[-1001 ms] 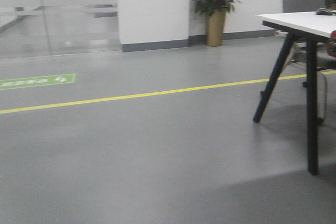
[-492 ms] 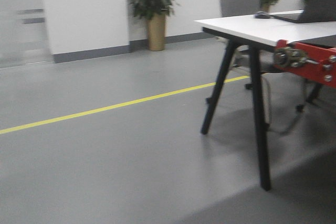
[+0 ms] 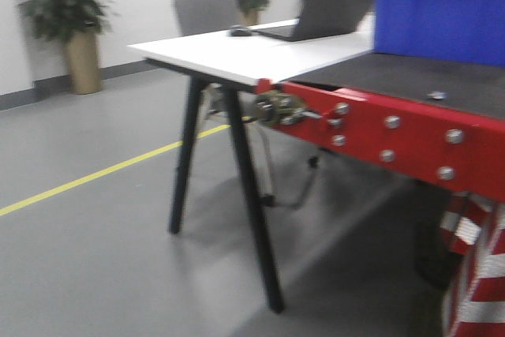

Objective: Grab orange capacitor from left shelf to right conveyor
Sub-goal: 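Approach the conveyor and bring the cylinder over the steel tray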

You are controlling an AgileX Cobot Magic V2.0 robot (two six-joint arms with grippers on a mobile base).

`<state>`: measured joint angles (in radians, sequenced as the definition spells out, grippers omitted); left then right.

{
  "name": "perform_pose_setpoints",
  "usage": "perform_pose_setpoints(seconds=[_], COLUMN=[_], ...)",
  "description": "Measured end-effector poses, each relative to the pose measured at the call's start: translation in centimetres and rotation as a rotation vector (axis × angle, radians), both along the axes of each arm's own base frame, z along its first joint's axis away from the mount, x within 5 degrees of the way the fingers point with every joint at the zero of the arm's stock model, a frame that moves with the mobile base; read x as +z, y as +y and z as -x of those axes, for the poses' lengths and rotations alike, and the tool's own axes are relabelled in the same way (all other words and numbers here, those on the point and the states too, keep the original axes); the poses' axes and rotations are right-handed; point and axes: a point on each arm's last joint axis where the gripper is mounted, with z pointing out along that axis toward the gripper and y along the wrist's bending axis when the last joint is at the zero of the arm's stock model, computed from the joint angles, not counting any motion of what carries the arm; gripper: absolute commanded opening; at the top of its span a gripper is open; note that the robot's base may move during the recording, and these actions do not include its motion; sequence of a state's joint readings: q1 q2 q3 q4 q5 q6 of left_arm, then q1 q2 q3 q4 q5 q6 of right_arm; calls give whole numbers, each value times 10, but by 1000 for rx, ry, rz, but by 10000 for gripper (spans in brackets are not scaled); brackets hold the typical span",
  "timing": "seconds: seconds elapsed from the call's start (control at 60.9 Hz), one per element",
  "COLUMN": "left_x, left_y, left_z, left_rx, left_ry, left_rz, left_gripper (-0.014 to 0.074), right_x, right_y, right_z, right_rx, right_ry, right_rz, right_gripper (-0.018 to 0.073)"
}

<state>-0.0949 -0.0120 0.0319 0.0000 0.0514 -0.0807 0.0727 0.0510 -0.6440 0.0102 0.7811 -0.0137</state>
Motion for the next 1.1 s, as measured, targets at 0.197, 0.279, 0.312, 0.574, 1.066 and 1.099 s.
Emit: perform_pose_setpoints(seconds=[0.197, 0.279, 0.312, 0.574, 1.066, 1.099], left_x=[0, 0, 0, 0, 0, 0], left_y=[0, 0, 0, 0, 0, 0], left_z=[0, 0, 0, 0, 0, 0], left_rx=[0, 0, 0, 0, 0, 0], left_ry=[0, 0, 0, 0, 0, 0], left_rz=[0, 0, 0, 0, 0, 0], left_gripper=[-105, -105, -105, -105, -105, -105], right_x=[0, 0, 0, 0, 0, 0], right_y=[0, 0, 0, 0, 0, 0], right_z=[0, 0, 0, 0, 0, 0], right_rx=[0, 0, 0, 0, 0, 0], right_ry=[0, 0, 0, 0, 0, 0], right_rz=[0, 0, 0, 0, 0, 0], right_gripper=[97, 97, 97, 97, 97, 97])
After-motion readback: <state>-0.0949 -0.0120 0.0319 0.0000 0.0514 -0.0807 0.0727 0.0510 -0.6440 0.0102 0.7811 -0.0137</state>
